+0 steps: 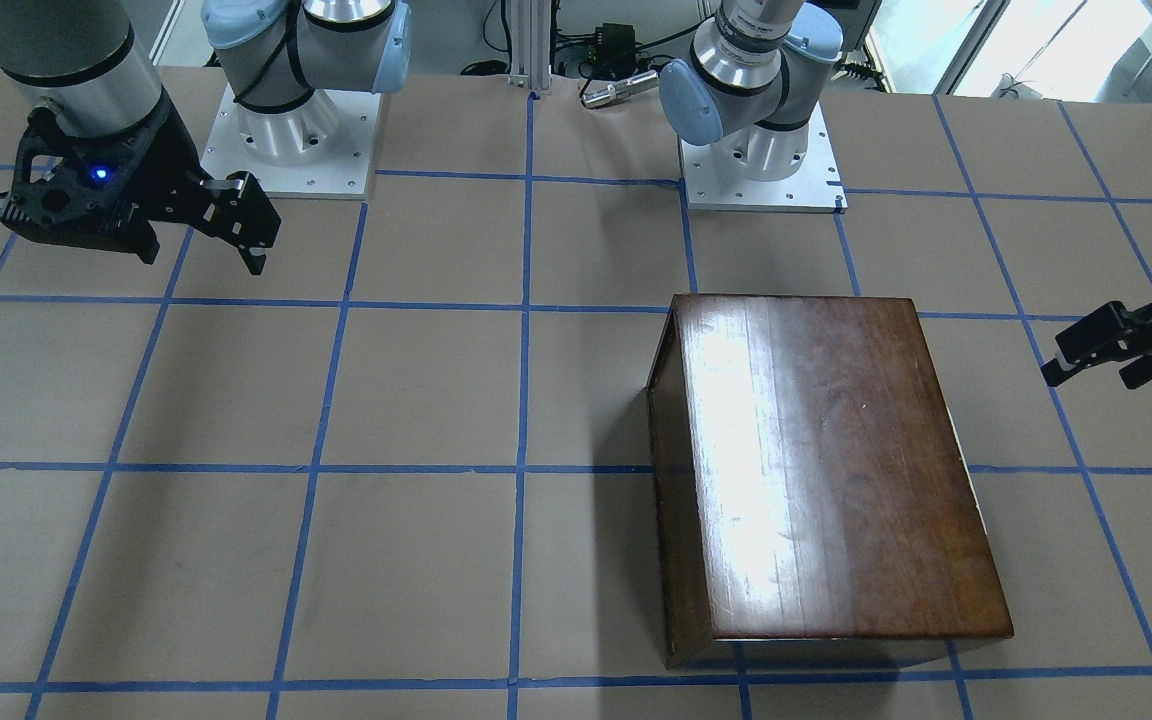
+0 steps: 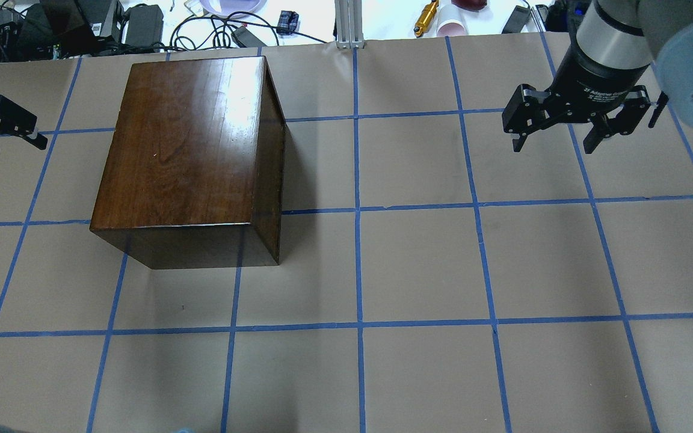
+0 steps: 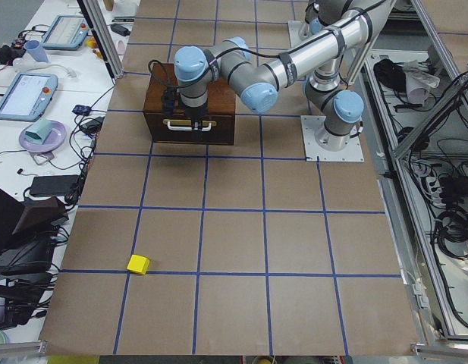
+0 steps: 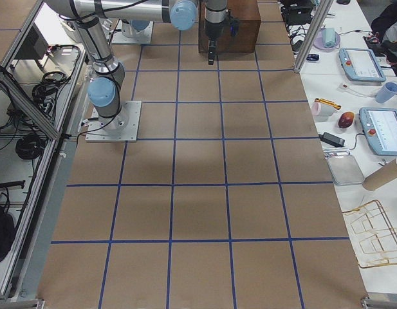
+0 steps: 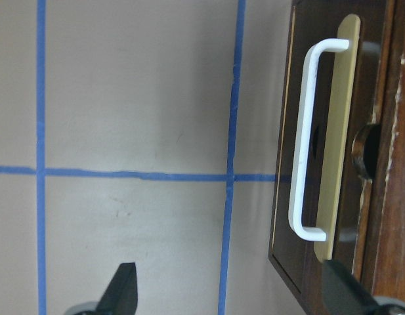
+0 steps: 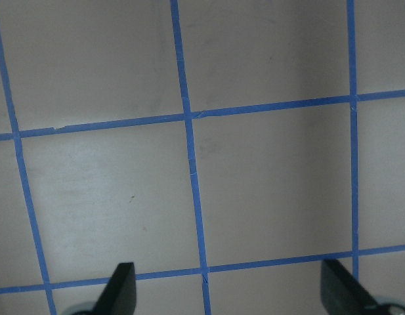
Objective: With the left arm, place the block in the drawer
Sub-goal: 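Move the left gripper around the cabinet toward the white drawer handle, then close the left gripper on the white drawer handle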
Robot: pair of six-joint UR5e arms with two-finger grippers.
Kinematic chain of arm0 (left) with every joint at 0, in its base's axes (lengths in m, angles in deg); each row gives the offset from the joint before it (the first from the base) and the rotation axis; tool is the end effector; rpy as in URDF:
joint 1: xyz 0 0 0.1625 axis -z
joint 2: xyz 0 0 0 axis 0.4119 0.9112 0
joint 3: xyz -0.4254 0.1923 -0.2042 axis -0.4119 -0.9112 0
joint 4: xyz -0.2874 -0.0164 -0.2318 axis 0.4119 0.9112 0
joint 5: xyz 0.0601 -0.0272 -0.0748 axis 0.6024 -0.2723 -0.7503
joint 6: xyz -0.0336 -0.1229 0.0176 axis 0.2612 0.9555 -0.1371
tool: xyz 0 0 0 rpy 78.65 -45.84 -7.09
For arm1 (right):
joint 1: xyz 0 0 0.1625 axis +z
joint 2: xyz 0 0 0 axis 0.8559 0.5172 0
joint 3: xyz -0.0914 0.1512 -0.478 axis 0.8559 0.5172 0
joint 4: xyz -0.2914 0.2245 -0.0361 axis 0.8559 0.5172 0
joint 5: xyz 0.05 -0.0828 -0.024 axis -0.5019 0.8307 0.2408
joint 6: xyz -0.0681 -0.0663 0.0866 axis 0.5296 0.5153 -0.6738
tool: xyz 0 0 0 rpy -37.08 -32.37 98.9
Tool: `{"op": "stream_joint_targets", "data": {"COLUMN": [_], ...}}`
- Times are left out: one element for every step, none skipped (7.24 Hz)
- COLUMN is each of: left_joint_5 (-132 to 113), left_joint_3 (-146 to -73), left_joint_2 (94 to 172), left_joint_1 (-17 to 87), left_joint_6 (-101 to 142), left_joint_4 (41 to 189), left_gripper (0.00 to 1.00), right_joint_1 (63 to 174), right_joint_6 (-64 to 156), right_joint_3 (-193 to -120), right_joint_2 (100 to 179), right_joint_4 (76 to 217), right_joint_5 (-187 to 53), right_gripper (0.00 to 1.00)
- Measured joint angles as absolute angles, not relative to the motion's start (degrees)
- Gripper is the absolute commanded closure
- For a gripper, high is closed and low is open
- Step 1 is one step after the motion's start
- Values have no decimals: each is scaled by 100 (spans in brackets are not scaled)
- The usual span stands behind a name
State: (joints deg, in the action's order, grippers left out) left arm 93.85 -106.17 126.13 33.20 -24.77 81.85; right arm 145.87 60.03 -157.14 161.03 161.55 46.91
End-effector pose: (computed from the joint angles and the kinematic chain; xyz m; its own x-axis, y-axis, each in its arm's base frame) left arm 0.1639 -0.5396 0.4679 -0.9886 -0.0367 0.1461 -0.0415 0.9987 -0.0298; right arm 0.1088 -0.4374 0.5296 -0.9952 0.0963 0.0158 0.0965 0.9953 0.0102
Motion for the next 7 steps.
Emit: {"op": "stream_joint_targets", "data": {"left_joint_5": [9306, 9198, 9058, 8956, 8801, 8611, 8458], "left_joint_3": [-10620, -10615, -10614, -10597, -10573, -10572, -10578], "left_joint_2": [12766, 12908, 13054, 13204, 13344, 13480, 13595], "left_joint_1": [3318, 3313, 3310, 3308, 3307, 3307, 3307], "left_joint_6": [-2618, -2726, -2837, -2950, -2994, -2992, -2967], "left_joint_4": [8076, 8018, 7945, 7865, 7816, 7740, 7652], "left_gripper": [0, 0, 0, 0, 0, 0, 0], "right_joint_1": [14587, 14587, 14587, 14587, 14587, 14587, 14587], "right_joint_6": [6004, 6004, 6003, 6004, 6004, 6003, 6003], "right_joint_3": [-15713, -15713, -15712, -15714, -15715, -15715, -15714], "right_joint_2": [16103, 16103, 16103, 16103, 16103, 16103, 16103], "right_joint_4": [16155, 16155, 16155, 16155, 16155, 16155, 16155], "right_joint_5": [4691, 4691, 4691, 4691, 4691, 4691, 4691], "right_gripper": [0, 0, 0, 0, 0, 0, 0]}}
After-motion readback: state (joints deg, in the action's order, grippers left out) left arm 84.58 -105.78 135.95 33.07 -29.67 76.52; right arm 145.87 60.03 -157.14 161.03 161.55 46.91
